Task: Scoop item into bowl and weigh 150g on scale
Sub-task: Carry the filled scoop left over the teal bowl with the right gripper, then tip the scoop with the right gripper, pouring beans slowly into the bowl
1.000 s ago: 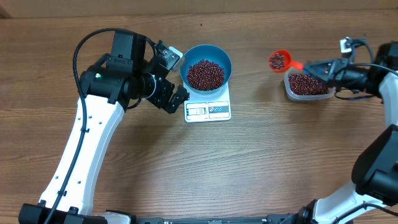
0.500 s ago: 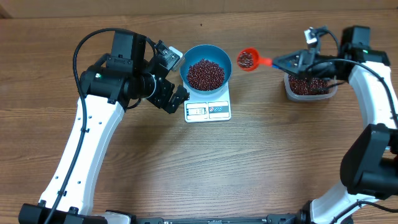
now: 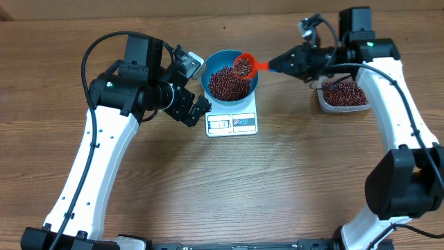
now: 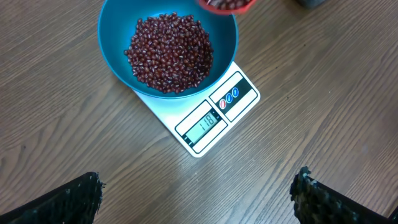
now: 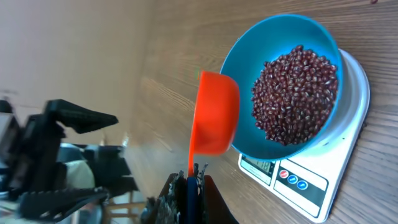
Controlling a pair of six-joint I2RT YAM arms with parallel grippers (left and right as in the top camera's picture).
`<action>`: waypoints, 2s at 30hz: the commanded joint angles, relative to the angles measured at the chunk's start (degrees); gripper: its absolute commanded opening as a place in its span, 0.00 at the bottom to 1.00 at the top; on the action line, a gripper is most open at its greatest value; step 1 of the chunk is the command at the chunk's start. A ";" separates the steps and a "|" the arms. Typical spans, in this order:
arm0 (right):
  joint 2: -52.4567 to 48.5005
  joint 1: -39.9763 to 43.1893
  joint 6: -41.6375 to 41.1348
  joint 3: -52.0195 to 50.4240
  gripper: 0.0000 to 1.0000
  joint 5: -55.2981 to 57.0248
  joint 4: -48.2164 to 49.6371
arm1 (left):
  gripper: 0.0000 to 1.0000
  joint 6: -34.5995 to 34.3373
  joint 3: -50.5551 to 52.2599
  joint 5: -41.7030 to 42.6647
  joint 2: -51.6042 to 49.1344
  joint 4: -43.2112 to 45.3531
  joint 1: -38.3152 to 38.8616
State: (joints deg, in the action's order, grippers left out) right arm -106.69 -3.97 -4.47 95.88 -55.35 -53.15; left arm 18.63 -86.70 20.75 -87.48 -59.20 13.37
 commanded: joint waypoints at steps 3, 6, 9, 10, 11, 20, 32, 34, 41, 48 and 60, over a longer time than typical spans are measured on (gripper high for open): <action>-0.11 -4.48 -1.57 4.35 0.04 11.47 0.11 | 0.99 1.09 0.31 -0.39 1.22 -0.15 -0.22; -0.11 -6.88 -1.55 6.08 0.04 17.07 -0.02 | 1.00 1.09 0.28 -0.39 1.22 -0.15 -0.22; -0.11 -9.25 -1.53 7.89 0.04 22.77 -0.04 | 1.00 1.09 0.28 -0.39 1.22 -0.15 -0.22; -0.11 -9.99 -1.53 8.44 0.04 24.76 -0.15 | 1.00 1.09 0.31 -0.39 1.25 -0.15 -0.22; -0.11 -10.84 -1.53 9.05 0.04 27.15 -0.42 | 1.00 1.09 0.28 -0.39 1.22 -0.15 -0.22; -0.11 -17.22 -1.05 13.55 0.04 42.73 -3.63 | 0.99 1.09 0.31 -0.39 1.22 -0.15 -0.22; -0.11 -19.17 0.61 14.49 0.04 47.45 -4.17 | 1.00 1.09 0.28 -0.39 1.22 -0.15 -0.22; -0.11 -19.17 2.21 14.49 0.04 47.47 -4.17 | 1.00 1.09 0.31 -0.39 1.22 -0.15 -0.22; -0.11 -19.19 4.74 14.49 0.04 47.84 -4.15 | 1.00 1.09 0.28 -0.39 1.22 -0.15 -0.22; -0.11 -19.23 9.29 14.49 0.04 47.84 -4.13 | 1.00 1.09 0.31 -0.39 1.22 -0.15 -0.22; -0.11 -19.26 10.58 14.47 0.04 47.82 -4.24 | 0.99 1.09 0.31 -0.39 1.22 -0.15 -0.22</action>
State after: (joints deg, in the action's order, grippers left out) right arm -106.69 -23.03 4.97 108.38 -8.08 -57.65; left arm 18.63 -86.70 20.75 -87.48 -59.20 13.37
